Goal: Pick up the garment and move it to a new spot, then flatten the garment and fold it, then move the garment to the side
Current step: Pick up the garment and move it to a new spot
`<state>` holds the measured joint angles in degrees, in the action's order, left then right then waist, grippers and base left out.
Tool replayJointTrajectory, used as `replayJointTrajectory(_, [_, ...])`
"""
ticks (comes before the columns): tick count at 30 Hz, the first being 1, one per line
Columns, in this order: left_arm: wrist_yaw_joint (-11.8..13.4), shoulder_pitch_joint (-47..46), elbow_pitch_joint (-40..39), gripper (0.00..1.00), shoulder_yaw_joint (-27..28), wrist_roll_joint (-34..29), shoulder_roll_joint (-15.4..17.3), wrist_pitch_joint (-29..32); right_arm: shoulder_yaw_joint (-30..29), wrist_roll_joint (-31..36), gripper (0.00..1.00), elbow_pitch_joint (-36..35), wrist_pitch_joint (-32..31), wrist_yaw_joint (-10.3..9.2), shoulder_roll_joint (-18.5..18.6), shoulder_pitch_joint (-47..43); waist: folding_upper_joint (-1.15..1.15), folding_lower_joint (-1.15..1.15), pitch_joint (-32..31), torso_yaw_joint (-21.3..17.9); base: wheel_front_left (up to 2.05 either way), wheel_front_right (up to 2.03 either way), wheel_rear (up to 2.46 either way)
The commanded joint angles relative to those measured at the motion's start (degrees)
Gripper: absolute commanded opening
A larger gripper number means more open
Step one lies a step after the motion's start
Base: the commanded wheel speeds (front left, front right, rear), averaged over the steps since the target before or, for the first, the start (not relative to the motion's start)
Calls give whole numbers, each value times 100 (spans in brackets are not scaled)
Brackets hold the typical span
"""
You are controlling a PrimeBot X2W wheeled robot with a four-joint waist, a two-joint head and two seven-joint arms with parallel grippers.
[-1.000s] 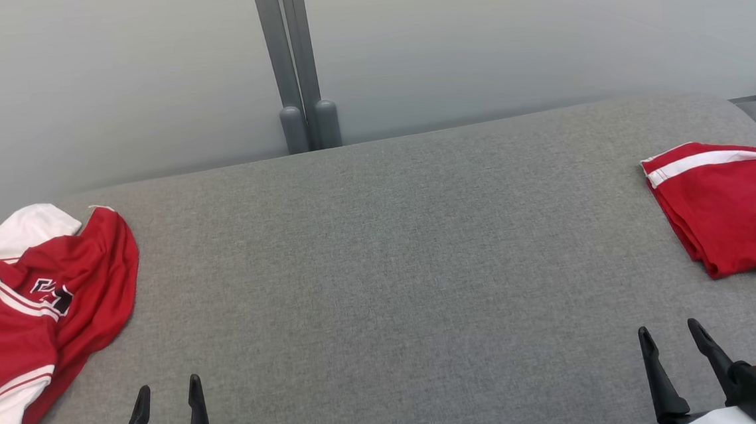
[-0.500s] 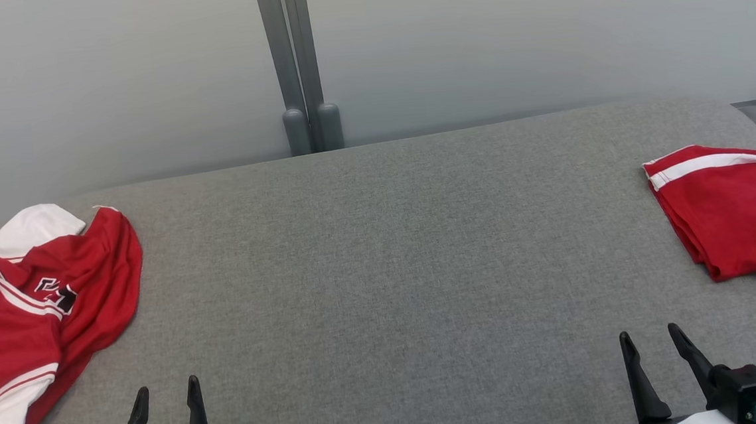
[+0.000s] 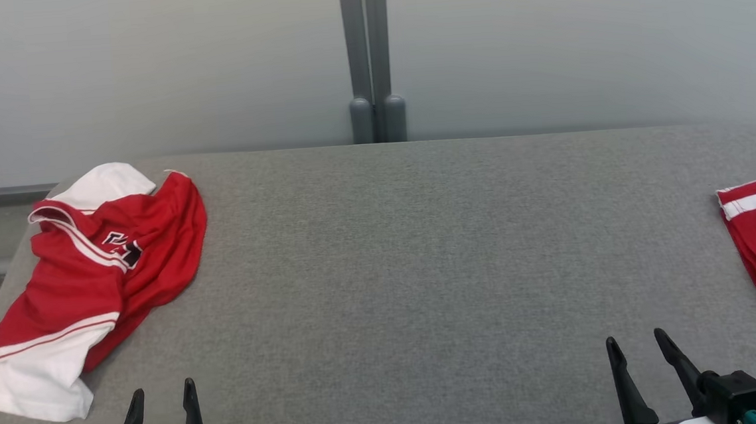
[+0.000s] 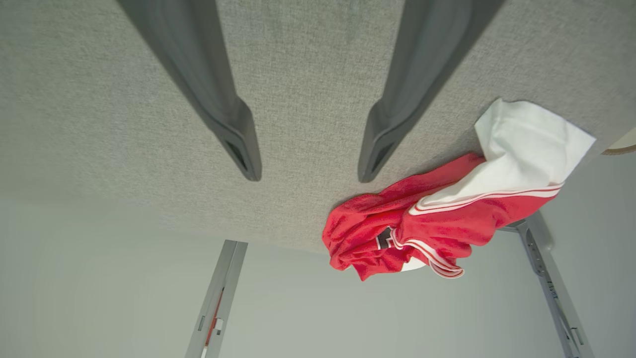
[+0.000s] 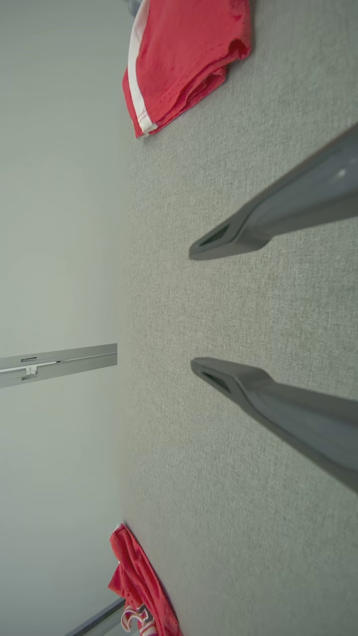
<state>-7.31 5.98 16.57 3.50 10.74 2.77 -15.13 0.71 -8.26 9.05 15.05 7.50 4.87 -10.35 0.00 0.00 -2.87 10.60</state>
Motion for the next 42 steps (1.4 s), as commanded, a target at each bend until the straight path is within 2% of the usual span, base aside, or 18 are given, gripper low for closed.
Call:
replayJointTrajectory(1, [-16, 77, 13, 100, 34, -45, 24, -2, 46, -52, 100, -42, 17, -2, -26, 18, 0, 0, -42, 700, 0, 0, 0])
replayJointTrajectory(4, [-19, 142, -2, 100, 136, -78, 49, -2, 189, -76, 100, -50, 17, -2, -61, 136, 0, 0, -61, 1089, 0, 0, 0])
replayJointTrajectory(7, [-21, 206, -46, 100, 214, -100, 42, -2, 308, -52, 100, -48, 18, -2, -73, 215, 0, 0, -65, 1310, 0, 0, 0])
replayJointTrajectory(12, [-21, 196, -102, 100, 286, -106, 39, -2, 389, -61, 100, -88, 17, -2, -43, 303, 0, 0, 6, 1359, 0, 0, 0])
replayJointTrajectory(16, [-21, -90, 27, 100, 268, -28, 31, -3, 333, -49, 100, -162, 18, -2, 19, 312, 0, 0, 240, 1252, 0, 0, 0])
replayJointTrajectory(20, [-22, -956, 442, 100, 61, 38, 90, 73, 317, 16, 100, -303, 17, -2, 236, 571, 0, 0, 961, 1081, 0, 0, 0])
replayJointTrajectory(27, [-15, -3275, 1655, 100, -201, 243, 420, 973, 462, 66, 100, -495, 17, -2, 765, 1440, 0, 0, 2568, 697, 0, 0, 0])
replayJointTrajectory(30, [-14, -4100, 2297, 100, -374, 519, 588, 1447, 637, 67, 100, -490, 17, -2, 922, 1818, 0, 0, 3042, 499, 0, 0, 0])
replayJointTrajectory(34, [-14, -4741, 3147, 100, -488, 827, 882, 1826, 719, -8, 100, -428, 18, -2, 907, 2141, 0, 0, 3293, 230, 0, 0, 0])
replayJointTrajectory(40, [-14, -5017, 4150, 100, -677, 972, 1215, 2173, 681, -53, 100, -372, 17, -2, 711, 2242, 0, 0, 3185, -76, 0, 0, 0])
replayJointTrajectory(41, [-14, -5026, 4305, 55, -699, 999, 1285, 2259, 668, -62, 100, -355, 18, -2, 684, 2225, 0, 0, 3129, -101, 0, 0, 0])
replayJointTrajectory(42, [-14, -5012, 4413, 23, -734, 1013, 1294, 2308, 652, -70, 100, -342, 18, -2, 659, 2201, 0, 0, 3073, -115, 0, 0, 0])
